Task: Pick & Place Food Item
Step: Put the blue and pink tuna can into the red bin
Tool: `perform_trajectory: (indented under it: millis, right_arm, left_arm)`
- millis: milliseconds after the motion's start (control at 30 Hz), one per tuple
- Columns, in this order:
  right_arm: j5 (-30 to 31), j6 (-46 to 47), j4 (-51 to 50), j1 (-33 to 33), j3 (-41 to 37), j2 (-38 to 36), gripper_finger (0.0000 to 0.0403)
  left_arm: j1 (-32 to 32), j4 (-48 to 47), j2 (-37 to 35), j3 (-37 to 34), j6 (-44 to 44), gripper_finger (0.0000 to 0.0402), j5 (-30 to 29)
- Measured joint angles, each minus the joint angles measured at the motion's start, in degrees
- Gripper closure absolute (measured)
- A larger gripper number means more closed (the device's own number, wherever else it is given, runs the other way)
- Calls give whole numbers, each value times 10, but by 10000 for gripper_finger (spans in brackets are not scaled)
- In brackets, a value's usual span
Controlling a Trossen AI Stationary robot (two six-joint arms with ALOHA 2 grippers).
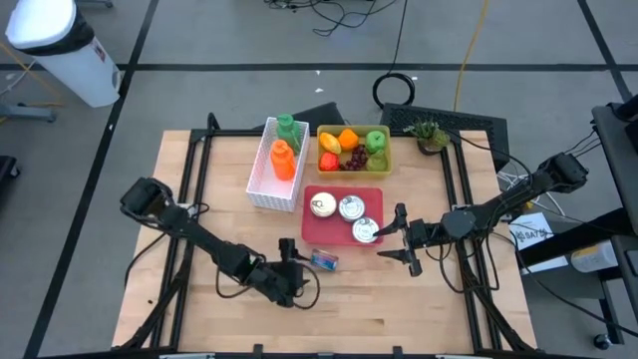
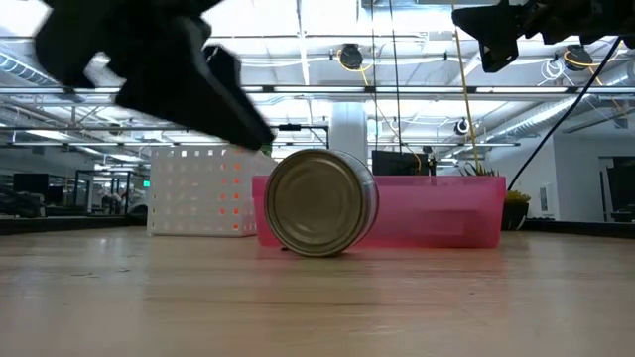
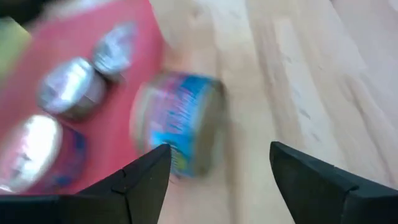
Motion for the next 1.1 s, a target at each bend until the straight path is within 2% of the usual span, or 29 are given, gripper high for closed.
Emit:
perform_trajectory:
  millis: [133,267,333,467,667,900,1100]
  right_arm:
    - [0,0,0,0,0,0,188]
    - [0,0,0,0,0,0,188]
    - [0,0,0,0,0,0,188]
    - [0,0,-1,0,0,0,188]
    - [0,-13,-5,0,0,0,188]
    - [0,-13,-14,0,0,0,188]
    - [0,-13,-14,0,0,0,188]
  left_arm:
    - [24,26,-18,0,49,121,-11]
    - [68,27,-17,16,22,121,77]
    - [85,15,-13,36,16,121,96]
    - [100,-18,-10,70,59,119,138]
    - [123,-16,-8,78,54,93,203]
    - [125,9,14,78,74,54,218]
    - [125,38,52,77,84,38,216]
